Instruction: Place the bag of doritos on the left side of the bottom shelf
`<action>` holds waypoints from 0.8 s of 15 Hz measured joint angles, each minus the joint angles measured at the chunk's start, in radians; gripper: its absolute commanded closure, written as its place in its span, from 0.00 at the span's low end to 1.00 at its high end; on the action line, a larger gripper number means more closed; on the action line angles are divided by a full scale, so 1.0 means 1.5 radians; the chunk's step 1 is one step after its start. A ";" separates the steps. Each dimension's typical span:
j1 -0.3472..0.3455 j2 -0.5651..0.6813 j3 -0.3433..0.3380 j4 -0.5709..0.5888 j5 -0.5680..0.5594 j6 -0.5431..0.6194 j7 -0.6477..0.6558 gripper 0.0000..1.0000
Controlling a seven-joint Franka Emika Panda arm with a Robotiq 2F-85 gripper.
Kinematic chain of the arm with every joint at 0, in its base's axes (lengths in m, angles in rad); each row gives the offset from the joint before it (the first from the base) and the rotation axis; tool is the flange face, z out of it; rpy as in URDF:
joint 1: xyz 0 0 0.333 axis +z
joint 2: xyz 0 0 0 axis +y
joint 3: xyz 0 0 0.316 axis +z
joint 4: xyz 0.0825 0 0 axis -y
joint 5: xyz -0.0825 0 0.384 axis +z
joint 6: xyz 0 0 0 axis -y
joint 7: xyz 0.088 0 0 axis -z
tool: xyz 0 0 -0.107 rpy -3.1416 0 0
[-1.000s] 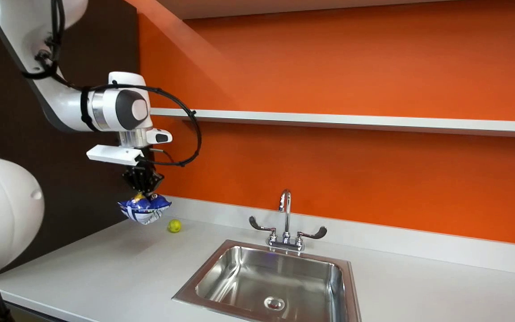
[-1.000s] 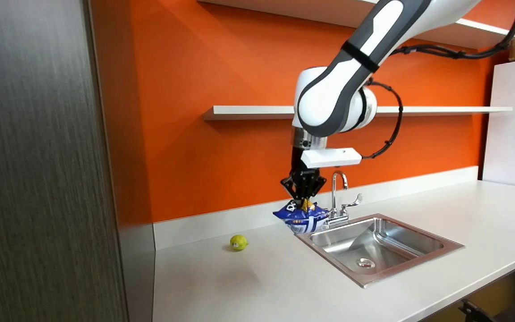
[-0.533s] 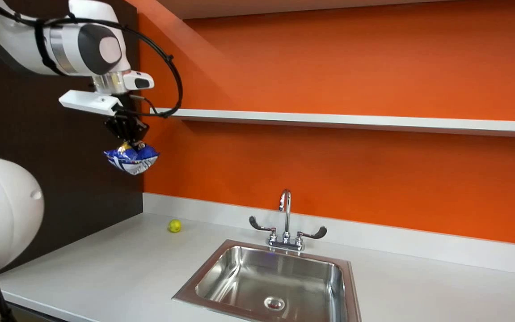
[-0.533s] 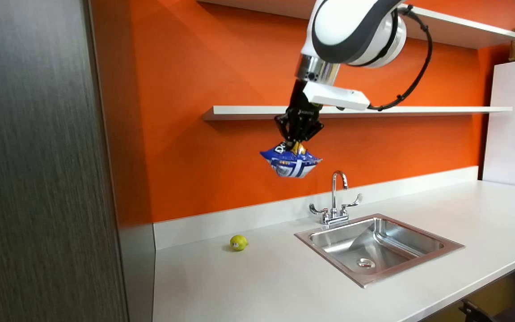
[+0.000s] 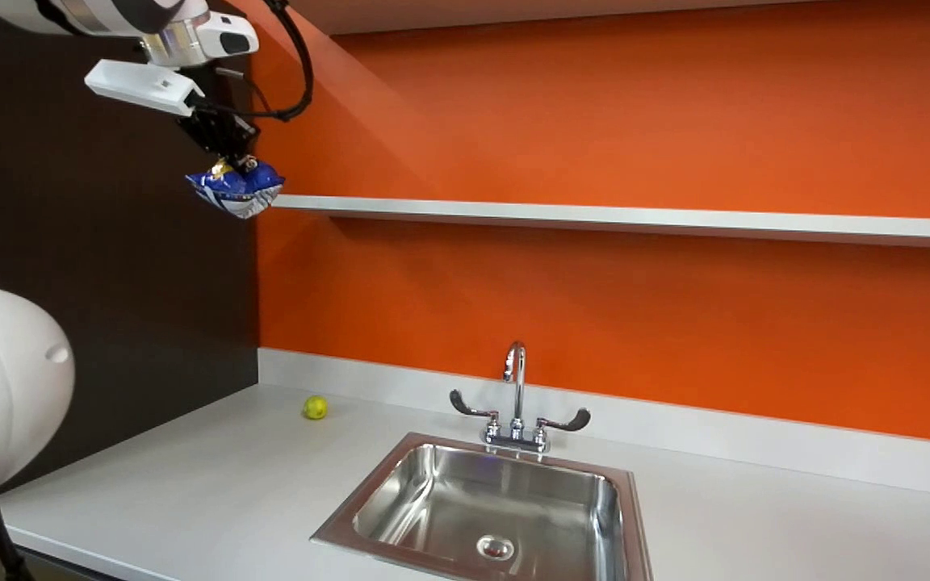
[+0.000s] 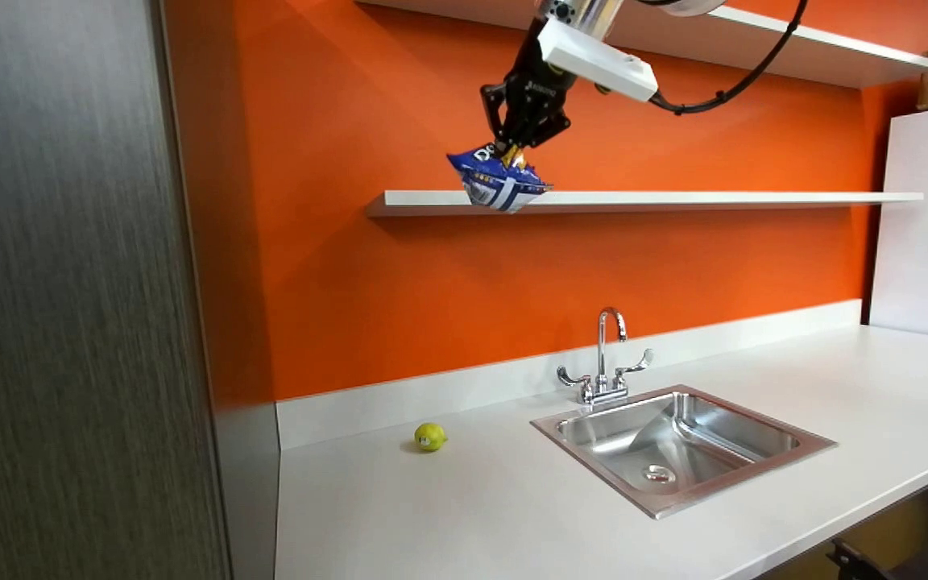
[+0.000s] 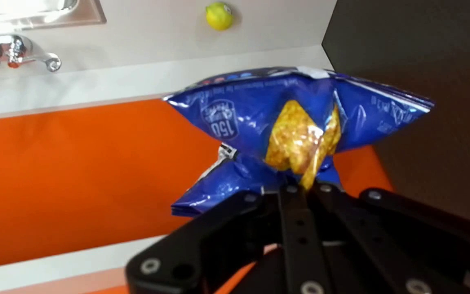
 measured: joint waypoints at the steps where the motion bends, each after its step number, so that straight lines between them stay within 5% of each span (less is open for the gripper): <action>1: -0.011 0.004 0.004 0.014 0.000 0.008 0.003 1.00; 12: -0.180 0.195 0.075 0.209 -0.119 0.159 0.085 1.00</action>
